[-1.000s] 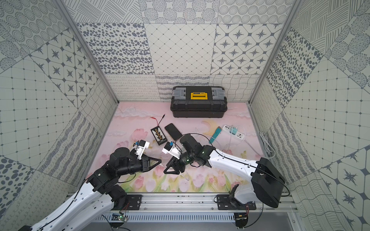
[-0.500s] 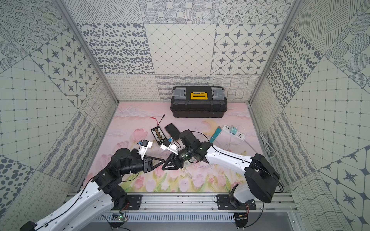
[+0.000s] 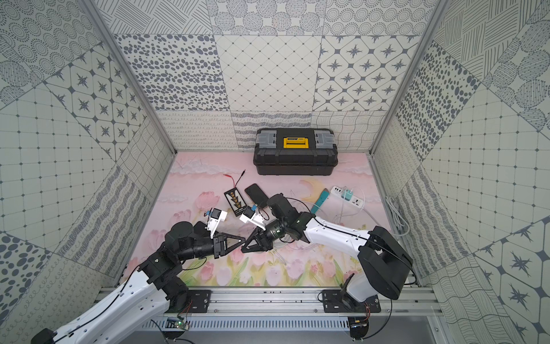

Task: Plug the charging cable into the phone
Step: Pick up the charging cable from the center of the board.

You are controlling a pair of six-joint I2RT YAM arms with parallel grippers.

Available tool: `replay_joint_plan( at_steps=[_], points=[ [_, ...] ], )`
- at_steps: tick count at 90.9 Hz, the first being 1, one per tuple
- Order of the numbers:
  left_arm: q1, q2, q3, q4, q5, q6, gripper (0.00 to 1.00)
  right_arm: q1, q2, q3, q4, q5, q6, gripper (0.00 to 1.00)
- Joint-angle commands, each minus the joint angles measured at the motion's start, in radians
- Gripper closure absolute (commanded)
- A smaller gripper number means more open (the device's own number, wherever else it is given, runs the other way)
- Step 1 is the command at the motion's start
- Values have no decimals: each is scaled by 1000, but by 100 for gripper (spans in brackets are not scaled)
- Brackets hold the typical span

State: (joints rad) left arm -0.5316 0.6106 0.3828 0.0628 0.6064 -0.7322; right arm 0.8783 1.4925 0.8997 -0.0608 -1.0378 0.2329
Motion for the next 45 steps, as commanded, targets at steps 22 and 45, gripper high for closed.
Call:
replay_joint_plan(
  at_steps=[22, 45],
  points=[
    [-8, -2, -3, 48, 24, 12, 100, -17, -16, -22, 95, -39, 31, 100],
    [-8, -84, 134, -437, -464, -93, 1, -54, -40, -48, 70, 95, 16, 100]
  ],
)
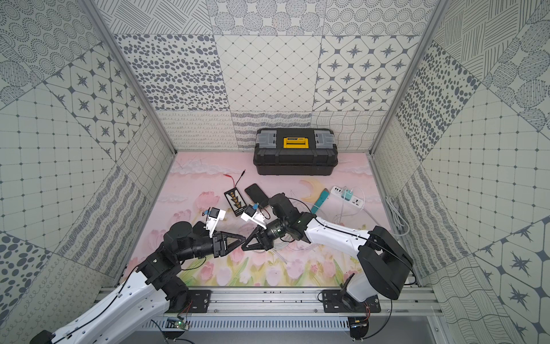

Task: Plug the charging cable into the phone
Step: Pick up the charging cable from the center of the board, then pick up the phone at the center of the board.

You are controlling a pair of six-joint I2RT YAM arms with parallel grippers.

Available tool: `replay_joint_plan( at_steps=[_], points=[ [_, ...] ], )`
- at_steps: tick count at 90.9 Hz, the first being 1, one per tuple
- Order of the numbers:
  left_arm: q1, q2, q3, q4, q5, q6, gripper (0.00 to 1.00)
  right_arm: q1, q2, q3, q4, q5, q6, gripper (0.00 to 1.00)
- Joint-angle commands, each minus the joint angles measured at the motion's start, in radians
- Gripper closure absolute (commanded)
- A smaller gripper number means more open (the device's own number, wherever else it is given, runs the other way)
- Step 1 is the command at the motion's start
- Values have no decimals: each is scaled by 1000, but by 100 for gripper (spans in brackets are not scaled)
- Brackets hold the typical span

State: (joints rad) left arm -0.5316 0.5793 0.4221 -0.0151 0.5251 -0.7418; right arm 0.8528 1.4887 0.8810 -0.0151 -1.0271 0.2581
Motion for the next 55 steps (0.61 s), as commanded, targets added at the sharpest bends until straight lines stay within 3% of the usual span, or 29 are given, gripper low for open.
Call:
replay_joint_plan(
  at_steps=[1, 10, 16, 28, 44, 55],
  points=[
    [-7, -57, 105, -388, -417, -96, 1, -31, -39, -31, 24, 84, -9, 100],
    [0, -69, 190, -630, -624, -184, 1, -55, -45, -50, 17, 172, -12, 100],
    [14, -40, 231, -747, -668, -249, 1, -57, -47, -47, -10, 236, -29, 100],
    [88, 151, 306, -929, -645, -313, 1, -58, -56, -31, -41, 305, -44, 100],
    [265, 396, 303, -957, -496, -337, 1, -57, -85, -37, -42, 422, -25, 100],
    [309, 457, 306, -950, -497, -365, 1, -58, -94, -41, -41, 462, -20, 100]
  ],
)
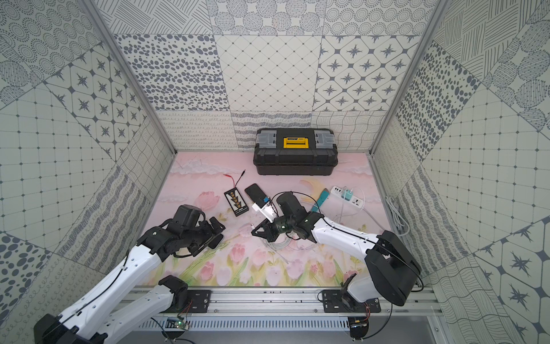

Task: Plug the charging cable into the phone
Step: Pick up the phone at the center of the board.

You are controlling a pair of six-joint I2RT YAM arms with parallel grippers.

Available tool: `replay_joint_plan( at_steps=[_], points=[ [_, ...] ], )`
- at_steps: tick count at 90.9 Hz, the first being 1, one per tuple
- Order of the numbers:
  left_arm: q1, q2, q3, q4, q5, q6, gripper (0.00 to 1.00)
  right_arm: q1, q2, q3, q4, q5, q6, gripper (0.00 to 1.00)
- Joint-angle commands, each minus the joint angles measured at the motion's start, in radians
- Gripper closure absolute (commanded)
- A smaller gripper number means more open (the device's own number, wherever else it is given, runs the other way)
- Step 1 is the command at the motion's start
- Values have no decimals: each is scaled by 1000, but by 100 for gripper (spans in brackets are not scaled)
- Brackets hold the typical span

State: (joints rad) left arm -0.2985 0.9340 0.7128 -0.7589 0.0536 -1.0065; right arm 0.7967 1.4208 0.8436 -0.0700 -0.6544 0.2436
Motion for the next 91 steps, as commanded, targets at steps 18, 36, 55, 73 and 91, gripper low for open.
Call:
replay_joint_plan(
  at_steps=[18, 36, 55, 73, 91],
  points=[
    [121, 150, 20, -180, -51, -149, 1, 1, -23, -25, 65, 26, 3, 100],
    [217, 371, 111, -162, -29, -110, 1, 1, -22, -38, 80, -2, 14, 100],
    [253, 541, 206, -94, -26, -92, 1, 5, -22, -51, 95, -12, 19, 100],
    [265, 655, 232, -61, -20, -82, 1, 10, -16, -51, 95, -17, 21, 100],
    [277, 721, 250, -11, -44, -65, 1, 18, -1, -58, 111, -31, 21, 100]
  ],
)
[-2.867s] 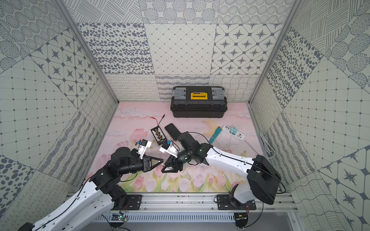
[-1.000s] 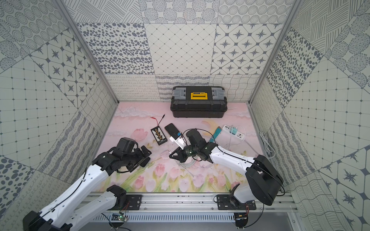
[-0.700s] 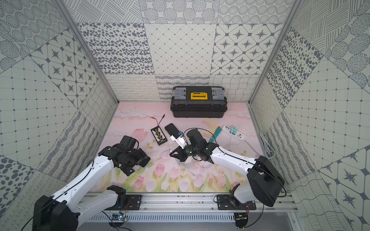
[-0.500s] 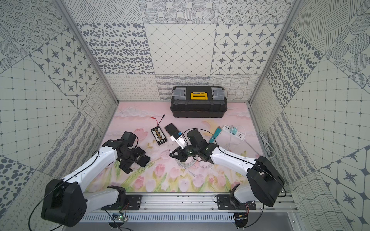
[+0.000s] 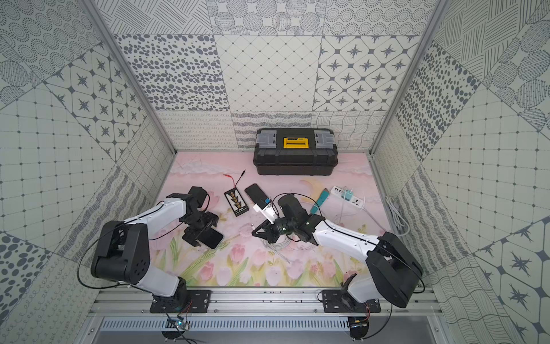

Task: Plug the charging cable into the phone
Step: Pick up the phone at the center of the board.

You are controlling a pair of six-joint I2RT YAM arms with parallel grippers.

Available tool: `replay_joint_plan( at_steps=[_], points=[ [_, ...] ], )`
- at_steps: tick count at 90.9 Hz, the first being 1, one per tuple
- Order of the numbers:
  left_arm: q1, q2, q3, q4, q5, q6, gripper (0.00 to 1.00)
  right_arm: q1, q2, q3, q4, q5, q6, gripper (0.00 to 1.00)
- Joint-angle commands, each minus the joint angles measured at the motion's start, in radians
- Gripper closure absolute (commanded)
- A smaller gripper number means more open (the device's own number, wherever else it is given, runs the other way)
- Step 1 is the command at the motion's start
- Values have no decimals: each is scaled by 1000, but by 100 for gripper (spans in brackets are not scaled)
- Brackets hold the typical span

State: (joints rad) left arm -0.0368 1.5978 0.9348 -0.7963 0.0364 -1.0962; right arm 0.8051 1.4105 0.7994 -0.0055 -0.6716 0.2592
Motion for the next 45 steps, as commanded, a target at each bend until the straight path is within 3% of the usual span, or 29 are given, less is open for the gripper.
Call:
replay_joint_plan(
  at_steps=[1, 29, 37, 45],
  points=[
    [15, 61, 30, 27, -27, 26, 1, 10, 11, -14, 47, -13, 5, 100],
    [34, 122, 4, 78, -39, 49, 1, 20, 33, -10, 36, 3, -6, 100],
    [41, 132, -12, 102, -38, 58, 9, 19, 37, -6, 29, 5, -8, 100],
    [43, 132, -16, 100, -33, 60, 9, 19, 36, -7, 25, 6, -9, 100]
  ],
)
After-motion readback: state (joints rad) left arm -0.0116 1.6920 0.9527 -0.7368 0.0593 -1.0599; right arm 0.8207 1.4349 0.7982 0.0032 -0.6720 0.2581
